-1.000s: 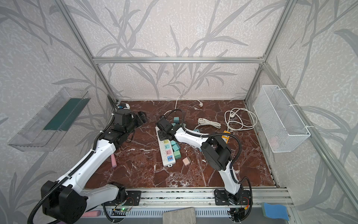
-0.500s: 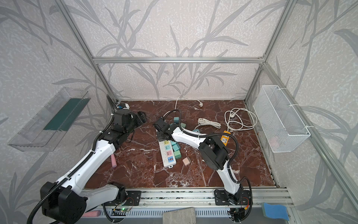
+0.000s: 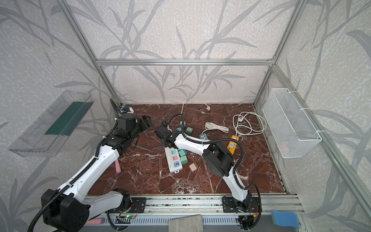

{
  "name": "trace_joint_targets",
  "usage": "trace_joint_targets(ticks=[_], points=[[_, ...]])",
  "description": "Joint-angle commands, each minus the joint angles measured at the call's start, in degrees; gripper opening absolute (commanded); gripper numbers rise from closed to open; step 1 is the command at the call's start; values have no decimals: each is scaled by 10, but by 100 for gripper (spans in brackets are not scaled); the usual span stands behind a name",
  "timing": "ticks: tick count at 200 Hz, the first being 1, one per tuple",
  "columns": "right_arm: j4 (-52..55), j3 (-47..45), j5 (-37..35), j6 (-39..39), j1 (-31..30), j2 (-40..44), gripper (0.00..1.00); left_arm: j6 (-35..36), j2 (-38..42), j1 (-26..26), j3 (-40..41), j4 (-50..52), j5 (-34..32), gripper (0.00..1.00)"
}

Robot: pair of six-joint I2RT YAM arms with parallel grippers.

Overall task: Insert plugs into power strip
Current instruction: Insert the plug into the socket.

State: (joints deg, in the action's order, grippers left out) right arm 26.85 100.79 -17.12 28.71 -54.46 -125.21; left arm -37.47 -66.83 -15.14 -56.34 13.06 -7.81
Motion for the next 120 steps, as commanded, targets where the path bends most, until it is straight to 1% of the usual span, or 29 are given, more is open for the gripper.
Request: trace_joint_targets(ticks=[1,27,66,94,105,120], points=[[78,1,48,15,14,-62,0,1,14,4,6,-8,-17,84],[117,33,33,21,16,-76,0,0,14,5,7,-10,-13,84],[126,25,50,32,24,-75,0,0,14,7,7,-11,-12,84],[93,-8,72,19,26,-38,0,-1,16,9,9,-14,-10,84],[97,5,68,8,26,-36,0,-1,15,9,8,-14,-9,84],[117,42,61,-10,26,-59,0,-2,15,10,8,-14,-8,84]])
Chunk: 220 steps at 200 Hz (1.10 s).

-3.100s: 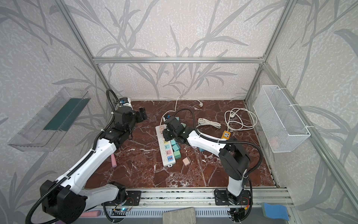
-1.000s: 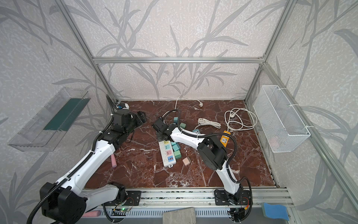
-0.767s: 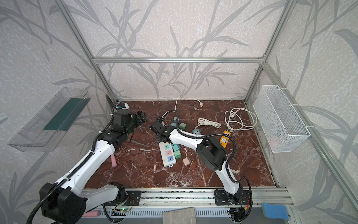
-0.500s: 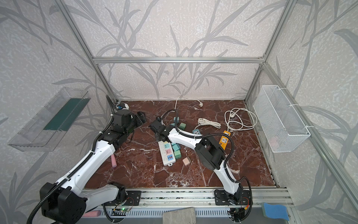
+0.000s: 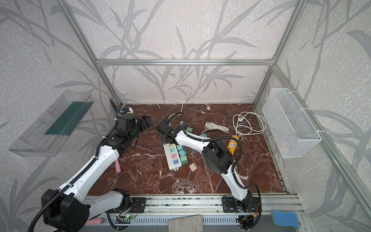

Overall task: Insert plugs into power strip
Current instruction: Insert the plug into the socket.

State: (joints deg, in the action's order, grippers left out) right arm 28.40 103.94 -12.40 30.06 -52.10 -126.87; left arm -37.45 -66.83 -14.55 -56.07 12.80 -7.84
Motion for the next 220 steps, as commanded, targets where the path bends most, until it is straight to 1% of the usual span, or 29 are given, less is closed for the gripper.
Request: trace_joint_targets(ticks=[1,19,31,57,81,103,136,168,181,184,191,220], points=[[104,15,13,-25,2,-45,0,-3,15,4,6,-11,-8,84],[172,85,26,-26,2,-97,0,-2,17,5,6,-11,-10,84],[172,93,10,-26,-7,-114,0,-2,19,6,7,-11,-11,84],[162,68,-3,-5,-8,-125,0,-1,21,7,9,-14,-14,84],[84,-27,22,17,-10,-93,0,-2,19,8,8,-14,-13,83],[74,-36,37,26,-10,-87,0,-5,17,11,8,-15,-8,83],[70,20,47,42,-27,-93,0,-6,17,14,9,-17,-9,83],[112,110,34,58,-44,-140,0,-6,19,15,11,-18,-11,83],[110,117,28,61,-48,-145,0,-7,20,16,12,-19,-11,83],[111,117,26,77,-49,-145,0,-6,19,16,12,-19,-11,83],[111,117,19,84,-50,-146,0,-7,20,16,13,-20,-12,83],[116,118,-1,86,-53,-144,0,-7,21,16,13,-20,-11,83]])
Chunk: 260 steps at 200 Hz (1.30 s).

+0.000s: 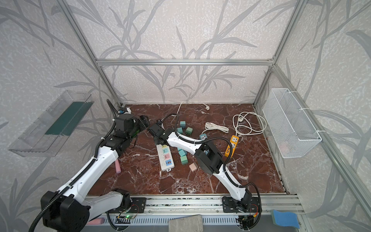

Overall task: Insert plugs into power strip
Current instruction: Insert the plug into the socket.

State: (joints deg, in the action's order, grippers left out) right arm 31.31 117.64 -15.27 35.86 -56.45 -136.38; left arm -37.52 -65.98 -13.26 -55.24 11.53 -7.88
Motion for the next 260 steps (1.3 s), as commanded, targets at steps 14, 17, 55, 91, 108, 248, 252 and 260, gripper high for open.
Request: trace_joint_targets(ticks=[14,17,55,91,108,248,252,260], points=[[89,-17,30,24,-10,-45,2,-6,13,3,4,-7,-11,83],[89,-17,30,23,-10,-44,4,-6,13,3,5,-7,-11,83],[73,-9,40,-6,-10,-17,36,-1,18,3,6,-8,-17,83],[46,-12,64,-22,-10,13,54,5,25,4,1,-4,-17,84],[35,-20,79,-30,-10,31,57,9,32,4,4,-7,-21,85],[-2,-61,94,-105,33,98,65,8,24,9,9,-15,-20,85],[2,-55,93,-108,34,95,65,8,24,9,9,-15,-20,85],[6,-47,90,-114,36,92,65,7,23,10,9,-15,-17,85]])
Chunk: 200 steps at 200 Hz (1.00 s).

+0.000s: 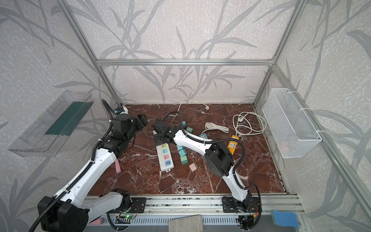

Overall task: Insert plugs into power strip
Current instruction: Insert the plug into the socket, then press the plug into the socket.

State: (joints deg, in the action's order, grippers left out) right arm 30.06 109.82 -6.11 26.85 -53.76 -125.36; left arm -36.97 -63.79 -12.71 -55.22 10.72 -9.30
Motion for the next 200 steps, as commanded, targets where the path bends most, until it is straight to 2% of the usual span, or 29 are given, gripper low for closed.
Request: trace_joint_targets(ticks=[1,54,122,156,183,200], points=[[18,32,-1,-24,10,-19,65,1,2,4,9,-8,-3,85],[38,64,-7,-38,19,-51,62,-3,-5,5,9,-10,3,85],[16,8,-8,-27,21,-69,59,-6,-9,7,11,-10,4,85],[15,-3,3,-22,21,-65,59,-6,-10,7,11,-11,5,85],[14,0,-26,-27,25,-57,59,-6,-12,7,11,-11,4,85],[12,1,-13,-21,36,-60,59,-7,-12,6,11,-10,5,85]])
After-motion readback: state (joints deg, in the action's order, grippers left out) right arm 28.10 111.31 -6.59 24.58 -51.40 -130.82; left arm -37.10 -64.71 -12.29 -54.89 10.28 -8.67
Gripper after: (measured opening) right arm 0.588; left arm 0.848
